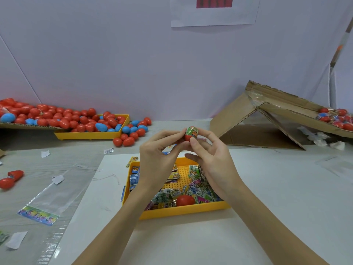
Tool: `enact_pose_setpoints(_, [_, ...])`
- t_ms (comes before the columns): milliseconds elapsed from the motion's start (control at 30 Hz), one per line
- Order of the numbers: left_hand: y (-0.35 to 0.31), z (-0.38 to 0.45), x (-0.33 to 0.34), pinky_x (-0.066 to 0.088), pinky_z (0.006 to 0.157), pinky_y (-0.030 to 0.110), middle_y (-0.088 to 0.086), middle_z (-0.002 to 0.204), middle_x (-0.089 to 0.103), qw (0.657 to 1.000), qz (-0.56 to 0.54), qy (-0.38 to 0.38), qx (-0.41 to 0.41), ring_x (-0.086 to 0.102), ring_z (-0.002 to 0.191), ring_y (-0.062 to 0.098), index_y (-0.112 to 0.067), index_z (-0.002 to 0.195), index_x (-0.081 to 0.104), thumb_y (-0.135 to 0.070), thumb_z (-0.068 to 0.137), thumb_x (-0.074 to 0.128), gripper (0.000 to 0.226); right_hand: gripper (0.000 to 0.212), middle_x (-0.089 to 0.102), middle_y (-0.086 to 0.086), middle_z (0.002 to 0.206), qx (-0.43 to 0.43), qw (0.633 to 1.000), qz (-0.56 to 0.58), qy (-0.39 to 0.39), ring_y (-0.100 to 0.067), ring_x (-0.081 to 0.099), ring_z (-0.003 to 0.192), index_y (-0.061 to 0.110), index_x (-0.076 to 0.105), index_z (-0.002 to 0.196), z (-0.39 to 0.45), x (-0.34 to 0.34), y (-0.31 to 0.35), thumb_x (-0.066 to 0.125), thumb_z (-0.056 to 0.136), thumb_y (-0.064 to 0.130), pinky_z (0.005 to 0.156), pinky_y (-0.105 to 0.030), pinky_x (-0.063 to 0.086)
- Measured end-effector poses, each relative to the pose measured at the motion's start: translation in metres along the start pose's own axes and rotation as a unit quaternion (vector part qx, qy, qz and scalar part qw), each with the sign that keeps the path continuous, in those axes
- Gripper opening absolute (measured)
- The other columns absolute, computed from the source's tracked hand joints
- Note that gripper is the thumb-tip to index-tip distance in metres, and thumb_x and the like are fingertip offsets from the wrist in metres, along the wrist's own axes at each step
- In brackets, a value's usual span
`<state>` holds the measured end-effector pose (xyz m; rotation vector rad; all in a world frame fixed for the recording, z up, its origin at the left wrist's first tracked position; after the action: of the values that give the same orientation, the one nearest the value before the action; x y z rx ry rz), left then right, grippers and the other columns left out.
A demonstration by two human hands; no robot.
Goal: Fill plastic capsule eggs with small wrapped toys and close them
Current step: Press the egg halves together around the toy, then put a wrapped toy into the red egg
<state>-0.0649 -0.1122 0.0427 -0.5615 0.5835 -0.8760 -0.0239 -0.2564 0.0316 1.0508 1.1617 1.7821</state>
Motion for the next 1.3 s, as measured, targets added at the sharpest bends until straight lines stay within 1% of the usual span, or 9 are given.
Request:
enact_pose_setpoints(167, [0.004,0.0,0.006,0.055,0.089,0.016,-0.009,0.112,0.078,0.97,-0.164,0.074,-0.161,0.071,0.11,0.005,-0.025,0.121,0.074,-0.007,0.098,0.067,0.03,0.034,0.077,0.004,0.1,-0.103,0.982,-0.146,-0.054,-0.01,0.074,0.096,0.026,0.058,0.123,0.0,-0.004,0.004,0.076,0.094,0.02,0.084,-0.024,0.059])
enact_pose_setpoints(267, [0.006,-0.001,0.007,0.056,0.091,0.021,-0.004,0.111,0.079,0.943,-0.229,0.076,-0.228,0.072,0.11,0.01,-0.023,0.117,0.077,-0.022,0.099,0.068,0.02,0.036,0.074,0.007,0.094,-0.136,0.97,-0.195,-0.057,-0.01,0.074,0.091,0.026,0.058,0.121,-0.001,-0.003,0.004,0.079,0.092,0.025,0.078,-0.022,0.058])
enact_pose_setpoints(600, [0.009,-0.005,0.011,0.052,0.099,0.036,-0.001,0.104,0.08,0.921,-0.239,0.023,-0.305,0.074,0.106,0.013,-0.02,0.106,0.082,-0.023,0.083,0.084,0.024,0.04,0.071,0.007,0.101,-0.227,0.899,-0.37,-0.058,-0.004,0.068,0.087,0.021,0.056,0.131,-0.002,-0.006,-0.002,0.073,0.095,0.019,0.075,-0.011,0.054])
enact_pose_setpoints(733, [0.011,-0.004,0.007,0.059,0.082,0.022,-0.001,0.096,0.081,0.932,-0.213,0.002,-0.293,0.076,0.096,0.01,-0.019,0.098,0.082,-0.026,0.079,0.087,0.021,0.039,0.064,0.001,0.116,-0.251,0.869,-0.424,-0.055,-0.008,0.065,0.095,0.019,0.058,0.135,-0.001,-0.006,-0.003,0.07,0.098,0.023,0.079,-0.023,0.06])
enact_pose_setpoints(967, [0.023,0.002,0.0,0.058,0.077,0.024,-0.011,0.093,0.079,0.941,-0.141,-0.023,-0.308,0.073,0.09,0.008,-0.024,0.099,0.079,-0.047,0.099,0.062,0.028,0.047,0.058,-0.005,0.129,-0.273,0.846,-0.44,-0.126,-0.009,0.058,0.109,0.012,0.054,0.143,0.018,-0.028,0.02,0.068,0.098,0.008,0.092,-0.007,0.046])
enact_pose_setpoints(1033, [0.029,0.004,-0.007,0.056,0.067,0.018,-0.012,0.091,0.078,0.939,-0.126,-0.034,-0.32,0.072,0.087,0.008,-0.023,0.095,0.078,-0.043,0.102,0.059,0.029,0.045,0.057,-0.006,0.128,-0.292,0.834,-0.436,-0.171,-0.015,0.058,0.11,0.012,0.051,0.141,0.033,-0.042,0.037,0.065,0.098,0.004,0.093,-0.018,0.049])
enact_pose_setpoints(1133, [0.036,0.008,-0.013,0.054,0.069,0.021,-0.015,0.089,0.077,0.939,-0.1,-0.036,-0.328,0.071,0.085,0.01,-0.023,0.089,0.078,-0.039,0.103,0.057,0.03,0.032,0.055,-0.013,0.126,-0.314,0.766,-0.506,-0.244,-0.027,0.054,0.115,0.006,0.056,0.127,0.069,-0.069,0.066,0.062,0.097,-0.002,0.097,-0.029,0.047])
enact_pose_setpoints(1200, [0.038,0.009,-0.016,0.053,0.071,0.024,-0.016,0.087,0.077,0.938,-0.092,-0.038,-0.332,0.07,0.09,0.011,-0.022,0.088,0.078,-0.036,0.104,0.057,0.03,0.033,0.054,-0.016,0.132,-0.268,0.729,-0.564,-0.28,-0.031,0.049,0.121,0.006,0.059,0.128,0.097,-0.091,0.081,0.057,0.097,-0.006,0.099,-0.025,0.042])
enact_pose_setpoints(1300, [0.042,0.01,-0.021,0.055,0.075,0.031,-0.012,0.086,0.077,0.939,-0.071,-0.042,-0.335,0.068,0.094,0.016,-0.023,0.086,0.077,-0.034,0.105,0.057,0.03,0.044,0.054,-0.015,0.142,-0.166,0.694,-0.644,-0.278,-0.035,0.045,0.129,0.008,0.059,0.136,0.127,-0.115,0.087,0.053,0.097,-0.01,0.109,-0.04,0.041])
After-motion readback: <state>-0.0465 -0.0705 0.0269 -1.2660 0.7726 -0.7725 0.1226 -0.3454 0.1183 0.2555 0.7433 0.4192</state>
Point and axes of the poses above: each hand's wrist, its own z-axis towards the middle knuckle, its own x-axis out of the palm, y = z × x, the point moved 2 cm from there along z, towards the middle knuckle
